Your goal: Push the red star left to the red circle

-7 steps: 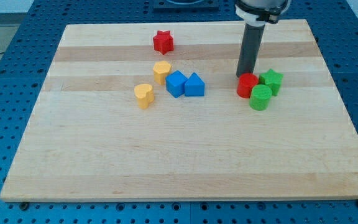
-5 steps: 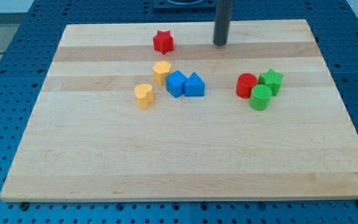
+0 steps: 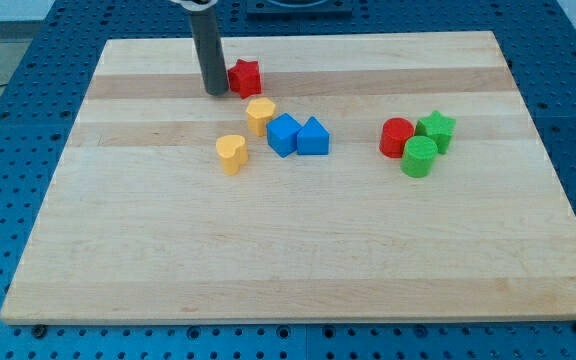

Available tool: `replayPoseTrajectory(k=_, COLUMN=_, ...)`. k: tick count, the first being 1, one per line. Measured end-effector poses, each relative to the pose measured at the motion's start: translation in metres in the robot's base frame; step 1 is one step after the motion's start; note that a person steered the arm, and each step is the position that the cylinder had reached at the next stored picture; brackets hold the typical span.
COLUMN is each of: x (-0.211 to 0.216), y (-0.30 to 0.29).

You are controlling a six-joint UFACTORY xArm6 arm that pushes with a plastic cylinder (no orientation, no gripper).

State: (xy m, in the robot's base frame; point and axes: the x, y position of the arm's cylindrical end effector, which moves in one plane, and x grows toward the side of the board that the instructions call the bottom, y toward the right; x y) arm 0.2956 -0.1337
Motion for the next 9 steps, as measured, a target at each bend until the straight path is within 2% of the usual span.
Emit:
replayPoseTrajectory(k=1, x=-0.013, y=0.035)
replayPoseTrajectory(k=2, x=-0.013, y=0.13)
replayPoseTrajectory(k=3, x=0.008, y=0.181)
replayPoseTrajectory(k=5, x=0.065, y=0.166)
replayPoseTrajectory(k=6, x=0.082, y=0.204)
replayPoseTrajectory(k=7, x=0.104, y=0.209)
replayPoseTrajectory(k=8, x=0.106, y=0.185)
replayPoseTrajectory(k=9, x=0.149, y=0.184)
